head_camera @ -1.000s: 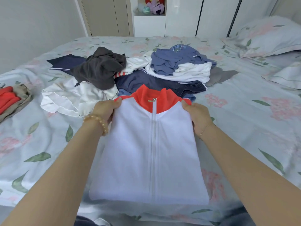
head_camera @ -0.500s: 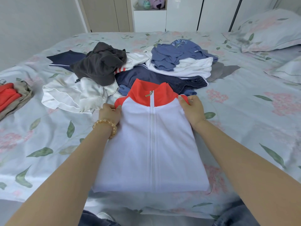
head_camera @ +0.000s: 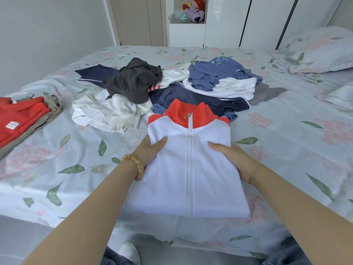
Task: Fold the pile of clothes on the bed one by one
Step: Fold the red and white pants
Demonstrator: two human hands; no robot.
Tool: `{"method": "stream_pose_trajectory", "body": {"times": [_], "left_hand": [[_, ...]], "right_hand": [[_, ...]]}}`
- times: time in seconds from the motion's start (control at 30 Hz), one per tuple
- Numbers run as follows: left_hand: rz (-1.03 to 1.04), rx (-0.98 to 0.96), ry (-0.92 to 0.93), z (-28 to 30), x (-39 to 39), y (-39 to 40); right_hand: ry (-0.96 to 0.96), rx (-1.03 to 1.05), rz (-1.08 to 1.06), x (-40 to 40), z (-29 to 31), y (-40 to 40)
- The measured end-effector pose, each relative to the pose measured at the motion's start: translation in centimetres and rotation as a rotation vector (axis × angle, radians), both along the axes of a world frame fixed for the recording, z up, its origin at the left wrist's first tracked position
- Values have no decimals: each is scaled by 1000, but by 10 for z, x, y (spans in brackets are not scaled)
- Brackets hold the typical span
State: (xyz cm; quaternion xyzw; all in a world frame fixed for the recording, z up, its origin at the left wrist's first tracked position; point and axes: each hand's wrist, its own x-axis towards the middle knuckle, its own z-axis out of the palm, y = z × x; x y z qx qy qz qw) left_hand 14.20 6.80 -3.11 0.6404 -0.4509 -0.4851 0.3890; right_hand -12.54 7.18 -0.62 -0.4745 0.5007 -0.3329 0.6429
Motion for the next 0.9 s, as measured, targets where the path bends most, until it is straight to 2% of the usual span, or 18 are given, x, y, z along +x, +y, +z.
{"method": "stream_pose_trajectory", "body": {"times": [0.2,0.37,0.6,0.9], "left_hand": [[-1,-262,183,57,22,33],[52,-374,154,110,94,60],[173,-348,-8,158,243,74],[157,-124,-412,187,453,50]], "right_hand": [[-106,-147,11,36,31,16],[-216,-225,98,110,69,17],[-316,-215,246,268,98,-10],[-348,-252,452,488,72,-44]]}}
